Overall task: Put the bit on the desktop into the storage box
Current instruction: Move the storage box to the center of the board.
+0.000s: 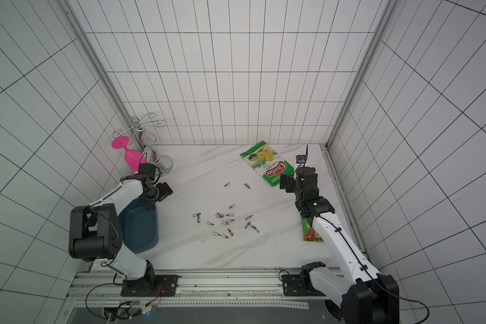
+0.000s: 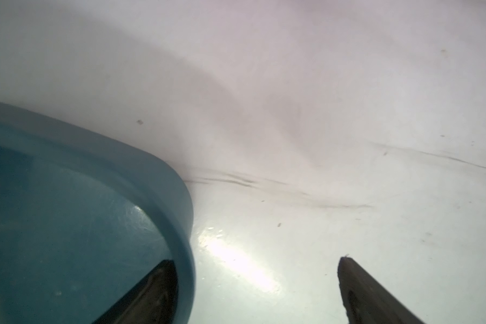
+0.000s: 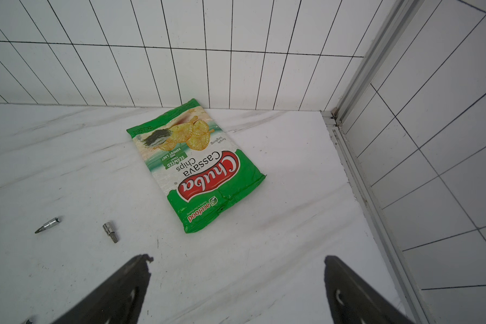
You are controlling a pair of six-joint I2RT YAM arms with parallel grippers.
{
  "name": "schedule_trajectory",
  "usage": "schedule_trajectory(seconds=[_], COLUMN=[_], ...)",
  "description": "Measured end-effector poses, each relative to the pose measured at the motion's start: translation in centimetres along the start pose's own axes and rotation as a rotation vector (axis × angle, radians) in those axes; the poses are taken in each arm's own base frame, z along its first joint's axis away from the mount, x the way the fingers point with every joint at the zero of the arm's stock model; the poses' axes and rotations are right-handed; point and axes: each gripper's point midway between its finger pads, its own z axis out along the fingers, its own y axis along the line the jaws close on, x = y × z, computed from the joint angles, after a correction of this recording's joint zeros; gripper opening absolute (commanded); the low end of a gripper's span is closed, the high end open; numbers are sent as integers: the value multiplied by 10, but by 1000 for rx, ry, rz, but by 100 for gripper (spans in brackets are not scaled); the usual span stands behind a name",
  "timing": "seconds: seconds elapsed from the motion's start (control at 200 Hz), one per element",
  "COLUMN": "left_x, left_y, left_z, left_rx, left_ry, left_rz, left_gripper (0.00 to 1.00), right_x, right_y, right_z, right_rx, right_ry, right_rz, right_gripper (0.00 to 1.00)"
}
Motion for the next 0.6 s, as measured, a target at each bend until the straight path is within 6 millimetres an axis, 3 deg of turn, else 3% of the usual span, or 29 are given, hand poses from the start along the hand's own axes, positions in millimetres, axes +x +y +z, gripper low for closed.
schedule_trajectory(seconds=[0.245, 0.445, 0.6], left_x=[-5, 4, 9], left_y=[-72, -110, -146], left_z=[18, 41, 44], left_rx=[61, 59, 99], left_ry=[38, 82, 100], left_rz=[123, 192, 247], left_gripper=[90, 89, 88], right_x=[3, 4, 5], right_y=[-3, -4, -4], right_z=[-2, -4, -4], right_rx=[12, 16, 16], right_ry=[11, 16, 22], right_rz=[-13, -24, -30], right_gripper=[99, 99, 99])
